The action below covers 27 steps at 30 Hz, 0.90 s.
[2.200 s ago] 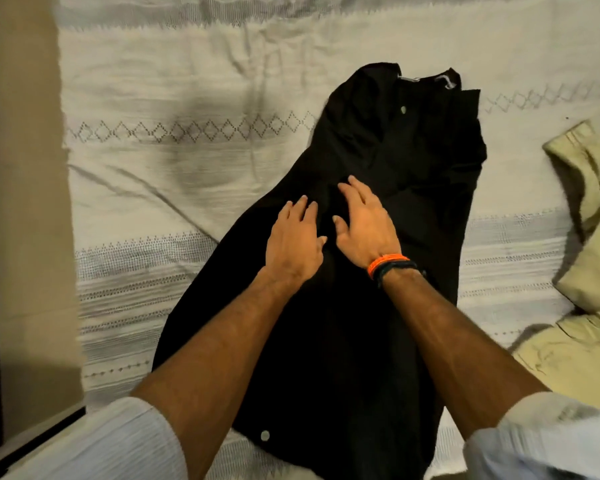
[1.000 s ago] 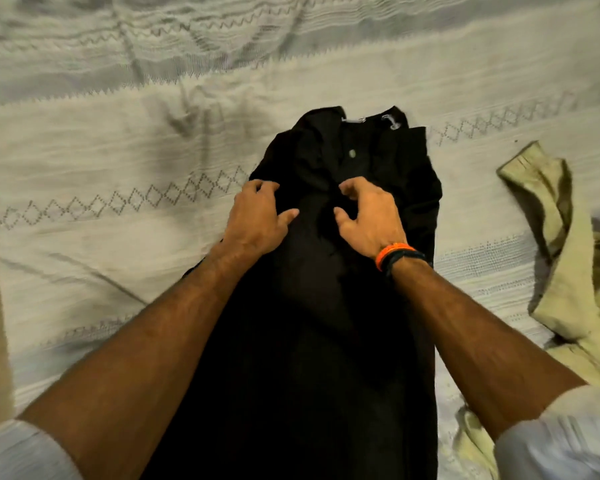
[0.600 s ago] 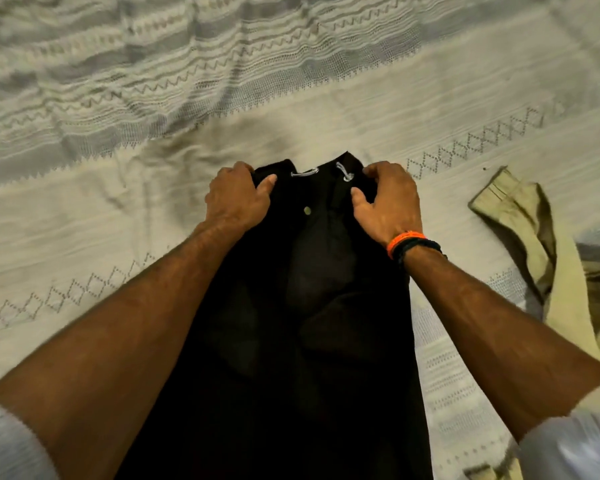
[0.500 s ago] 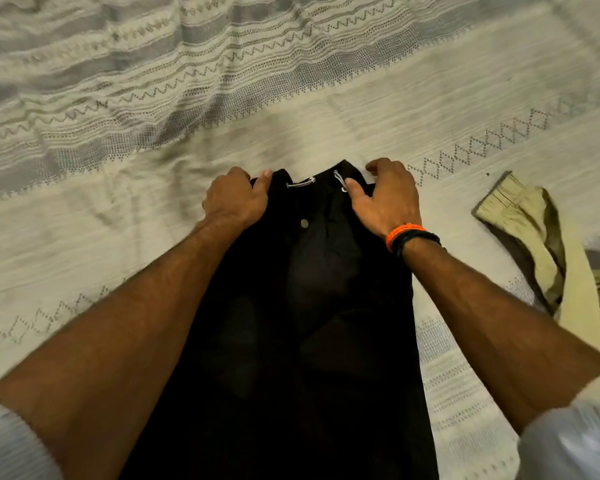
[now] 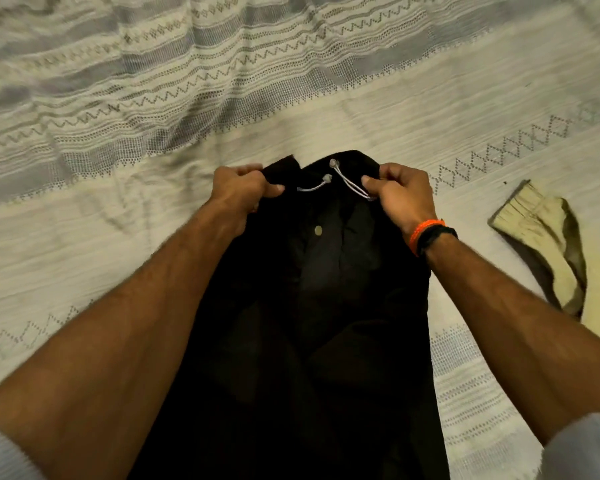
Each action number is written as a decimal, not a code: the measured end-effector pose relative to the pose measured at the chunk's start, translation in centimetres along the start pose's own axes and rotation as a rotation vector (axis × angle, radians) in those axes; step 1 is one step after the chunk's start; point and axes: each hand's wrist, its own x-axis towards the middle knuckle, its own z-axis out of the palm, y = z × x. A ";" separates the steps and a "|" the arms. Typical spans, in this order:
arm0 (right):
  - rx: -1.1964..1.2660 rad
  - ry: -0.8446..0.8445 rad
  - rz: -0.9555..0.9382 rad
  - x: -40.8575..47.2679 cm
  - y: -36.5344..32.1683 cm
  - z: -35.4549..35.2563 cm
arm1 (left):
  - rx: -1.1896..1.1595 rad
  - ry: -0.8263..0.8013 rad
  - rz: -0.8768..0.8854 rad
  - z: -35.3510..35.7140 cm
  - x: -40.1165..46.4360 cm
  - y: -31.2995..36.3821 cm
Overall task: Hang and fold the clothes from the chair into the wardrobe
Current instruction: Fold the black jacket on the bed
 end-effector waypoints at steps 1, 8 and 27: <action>0.094 -0.021 -0.048 -0.7 -0.4 -0.3 | -0.139 -0.053 0.056 -0.1 -0.8 0.4; 0.362 -0.091 0.249 -1.5 -2.9 -1.9 | -0.548 -0.277 0.090 -1.0 -5.1 2.5; 0.270 -0.181 0.460 0.3 -4.0 -0.5 | -0.205 -0.243 0.222 0.2 -3.9 5.3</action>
